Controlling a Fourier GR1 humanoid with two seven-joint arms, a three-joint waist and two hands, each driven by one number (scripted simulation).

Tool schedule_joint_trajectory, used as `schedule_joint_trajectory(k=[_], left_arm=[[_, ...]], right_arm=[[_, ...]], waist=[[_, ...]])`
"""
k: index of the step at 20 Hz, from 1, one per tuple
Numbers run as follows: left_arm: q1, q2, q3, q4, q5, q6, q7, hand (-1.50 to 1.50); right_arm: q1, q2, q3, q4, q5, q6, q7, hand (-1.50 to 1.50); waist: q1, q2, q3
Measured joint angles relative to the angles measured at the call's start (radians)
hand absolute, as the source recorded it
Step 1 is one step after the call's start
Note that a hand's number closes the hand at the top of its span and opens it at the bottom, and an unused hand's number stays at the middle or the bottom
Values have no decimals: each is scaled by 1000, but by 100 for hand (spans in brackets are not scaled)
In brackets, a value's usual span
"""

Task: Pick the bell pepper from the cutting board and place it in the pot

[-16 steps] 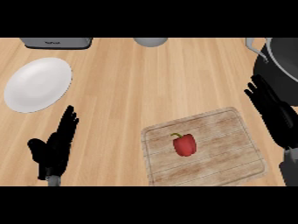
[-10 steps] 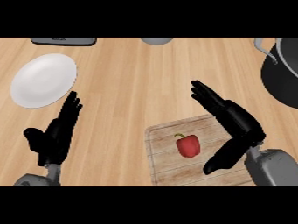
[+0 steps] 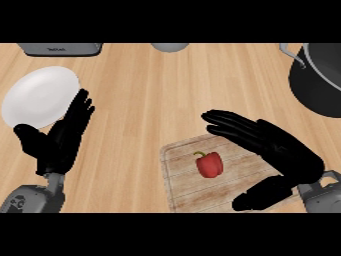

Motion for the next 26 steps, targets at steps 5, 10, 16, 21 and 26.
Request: schedule_joint_trajectory(k=[5,10,16,21,26], left_arm=[[6,10,8,-49,1,8,46,0],[-1,14,19,-62,2,-3,66,0],[-5,5,17,-79,-16,2,88,0],[-7,-4,29,-83,-22,-11,94,0],[15,-20,27,-117,-47,-13,113,0]], right_arm=[[14,-148,-36,-117,129,23,-8,-150],[-36,-230,-35,-265,191,124,163,-150],[-100,-261,17,-382,222,292,424,-150],[-148,-189,83,-397,237,403,641,-150],[-202,-71,116,-344,262,487,780,-150]], waist=[[-11,1,-1],[-9,2,-2],[-4,4,-3],[-1,6,-3],[3,8,-2]])
